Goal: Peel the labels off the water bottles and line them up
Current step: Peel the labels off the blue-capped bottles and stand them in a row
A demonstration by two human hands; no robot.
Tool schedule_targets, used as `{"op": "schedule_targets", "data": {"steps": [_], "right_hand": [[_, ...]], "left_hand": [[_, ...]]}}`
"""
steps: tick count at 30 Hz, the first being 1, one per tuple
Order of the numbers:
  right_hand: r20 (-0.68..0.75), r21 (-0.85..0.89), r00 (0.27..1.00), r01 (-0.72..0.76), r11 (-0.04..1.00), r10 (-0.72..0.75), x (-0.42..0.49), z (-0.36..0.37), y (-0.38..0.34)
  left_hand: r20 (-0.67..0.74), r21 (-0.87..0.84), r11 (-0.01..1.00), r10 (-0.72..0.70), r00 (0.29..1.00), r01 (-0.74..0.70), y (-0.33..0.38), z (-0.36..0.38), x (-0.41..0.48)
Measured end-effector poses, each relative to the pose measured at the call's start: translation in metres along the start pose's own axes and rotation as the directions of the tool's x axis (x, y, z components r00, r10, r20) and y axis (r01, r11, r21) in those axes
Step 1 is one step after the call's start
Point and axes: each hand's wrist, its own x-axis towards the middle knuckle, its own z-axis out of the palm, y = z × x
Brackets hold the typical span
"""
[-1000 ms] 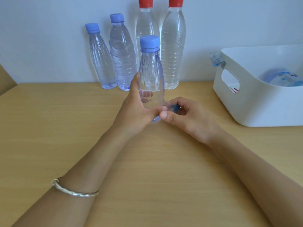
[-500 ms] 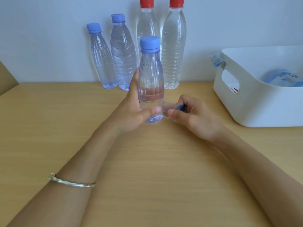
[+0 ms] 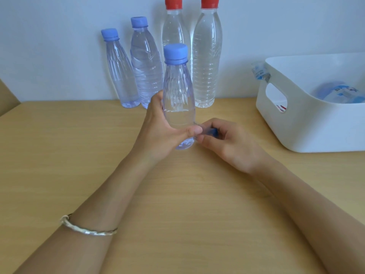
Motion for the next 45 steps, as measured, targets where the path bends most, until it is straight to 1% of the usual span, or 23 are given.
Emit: {"op": "schedule_targets", "data": {"steps": [5,9,13,15,18,22,25,27,30,33,37,39,41,43,45], "right_hand": [[-0.024,0.002,1.0,-0.004,1.0,0.004,0.0,0.003,-0.001],[0.04,0.138,0.997,-0.071,0.988,0.066,0.001,0.001,-0.003],[0.073,0.195,0.993,-0.11,0.975,0.098,0.001,0.0,-0.002],[0.078,0.172,0.993,-0.1,0.98,0.088,0.0,-0.001,-0.003],[0.056,0.111,0.997,-0.062,0.992,0.056,-0.001,-0.002,-0.004],[0.072,0.15,0.996,-0.064,0.987,0.054,-0.003,0.0,-0.007],[0.065,0.149,0.995,-0.087,0.985,0.078,-0.005,0.003,-0.009],[0.023,0.117,0.996,-0.087,0.989,0.085,-0.004,0.005,-0.009],[-0.061,0.018,0.994,-0.092,0.996,0.093,-0.001,0.006,-0.006],[-0.07,-0.012,0.992,-0.104,0.995,0.103,0.001,0.0,-0.003],[0.002,0.086,0.992,-0.125,0.988,0.125,0.002,-0.008,-0.003],[0.052,0.194,0.99,-0.136,0.971,0.128,0.002,-0.009,-0.002],[0.119,0.348,0.984,-0.163,0.923,0.129,0.002,-0.01,-0.002],[0.177,0.481,0.97,-0.232,0.845,0.166,0.003,-0.013,-0.003],[0.235,0.551,0.949,-0.307,0.776,0.209,0.004,-0.015,-0.004]], "left_hand": [[0.008,0.025,0.999,-0.028,1.0,0.028,0.0,-0.007,0.002],[0.023,0.007,0.999,-0.037,0.999,0.037,-0.003,-0.011,0.004],[0.061,-0.026,0.999,-0.036,0.997,0.038,-0.008,-0.013,0.005],[0.073,-0.04,0.999,-0.017,0.997,0.02,-0.008,-0.012,0.004],[0.054,-0.046,0.999,0.003,0.999,-0.001,-0.006,-0.005,0.003],[0.039,-0.064,0.998,0.006,0.999,-0.004,-0.006,-0.001,0.003],[0.043,-0.037,0.999,0.011,0.999,-0.009,-0.006,-0.002,0.001],[0.044,-0.024,1.0,0.012,0.999,-0.01,-0.006,-0.003,0.001],[0.079,-0.019,1.0,0.016,0.997,-0.015,-0.007,-0.005,0.002],[0.143,-0.045,0.999,0.011,0.99,-0.005,-0.007,-0.011,0.005],[0.232,-0.078,0.997,0.037,0.972,-0.019,-0.007,-0.017,0.007],[0.249,-0.096,0.995,0.046,0.967,-0.023,-0.008,-0.019,0.008],[0.258,-0.109,0.994,0.045,0.965,-0.017,-0.009,-0.021,0.008],[0.269,-0.127,0.992,0.038,0.962,-0.004,-0.009,-0.023,0.008],[0.268,-0.138,0.99,0.036,0.963,0.001,-0.01,-0.025,0.008]]}}
